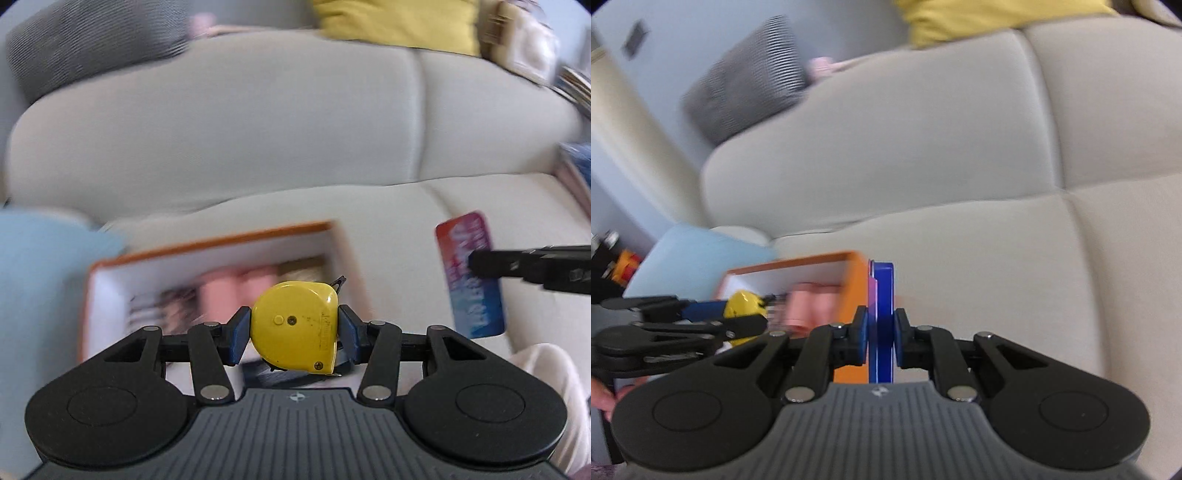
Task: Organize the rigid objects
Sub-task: 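Carry the card and tape measure over the shoebox with both grippers, then lower the card and tape measure into the shoebox and open both grippers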
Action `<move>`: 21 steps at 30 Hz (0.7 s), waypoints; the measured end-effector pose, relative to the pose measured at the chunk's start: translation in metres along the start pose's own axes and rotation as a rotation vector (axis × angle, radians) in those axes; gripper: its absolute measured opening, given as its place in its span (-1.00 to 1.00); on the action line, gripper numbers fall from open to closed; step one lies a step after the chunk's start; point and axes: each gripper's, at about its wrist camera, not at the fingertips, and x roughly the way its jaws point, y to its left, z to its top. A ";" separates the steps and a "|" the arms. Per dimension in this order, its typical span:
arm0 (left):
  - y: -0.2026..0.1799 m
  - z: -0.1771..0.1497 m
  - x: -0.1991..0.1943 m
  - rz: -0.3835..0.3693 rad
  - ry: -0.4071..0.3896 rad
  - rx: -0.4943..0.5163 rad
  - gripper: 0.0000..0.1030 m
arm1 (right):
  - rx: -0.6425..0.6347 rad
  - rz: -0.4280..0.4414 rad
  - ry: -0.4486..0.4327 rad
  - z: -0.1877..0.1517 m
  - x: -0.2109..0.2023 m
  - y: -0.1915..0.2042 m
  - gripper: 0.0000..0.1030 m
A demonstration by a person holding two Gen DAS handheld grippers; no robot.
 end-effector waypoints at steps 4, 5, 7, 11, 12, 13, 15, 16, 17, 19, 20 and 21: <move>0.038 -0.019 -0.001 0.029 0.030 -0.040 0.11 | -0.054 0.064 0.046 0.005 0.032 0.052 -0.73; 0.047 -0.022 0.002 0.029 0.036 -0.046 0.11 | -0.059 0.068 0.063 0.004 0.039 0.063 -0.73; 0.063 -0.029 0.009 0.030 0.055 -0.059 0.11 | -0.063 0.080 0.106 0.002 0.060 0.084 -0.73; 0.089 -0.035 0.030 0.008 0.101 -0.052 0.11 | -0.045 0.076 0.204 -0.006 0.105 0.116 -0.74; 0.096 -0.037 0.034 0.000 0.107 -0.045 0.11 | -0.040 0.074 0.228 -0.019 0.104 0.123 -0.74; 0.101 -0.040 0.037 -0.006 0.115 -0.043 0.11 | -0.024 0.070 0.252 -0.022 0.115 0.127 -0.74; 0.109 -0.042 0.045 -0.005 0.133 -0.037 0.11 | 0.013 0.054 0.299 -0.026 0.137 0.129 -0.74; 0.111 -0.043 0.050 -0.001 0.141 -0.025 0.11 | 0.032 0.043 0.321 -0.029 0.148 0.131 -0.74; 0.112 -0.044 0.053 0.002 0.150 -0.014 0.11 | 0.043 0.032 0.338 -0.032 0.157 0.131 -0.74; 0.112 -0.047 0.055 0.000 0.162 0.006 0.11 | 0.061 0.024 0.372 -0.038 0.175 0.135 -0.74; 0.113 -0.049 0.058 -0.004 0.168 0.014 0.11 | 0.072 0.026 0.390 -0.040 0.185 0.137 -0.74; 0.114 -0.051 0.061 -0.008 0.172 0.018 0.11 | 0.077 0.024 0.405 -0.043 0.194 0.139 -0.74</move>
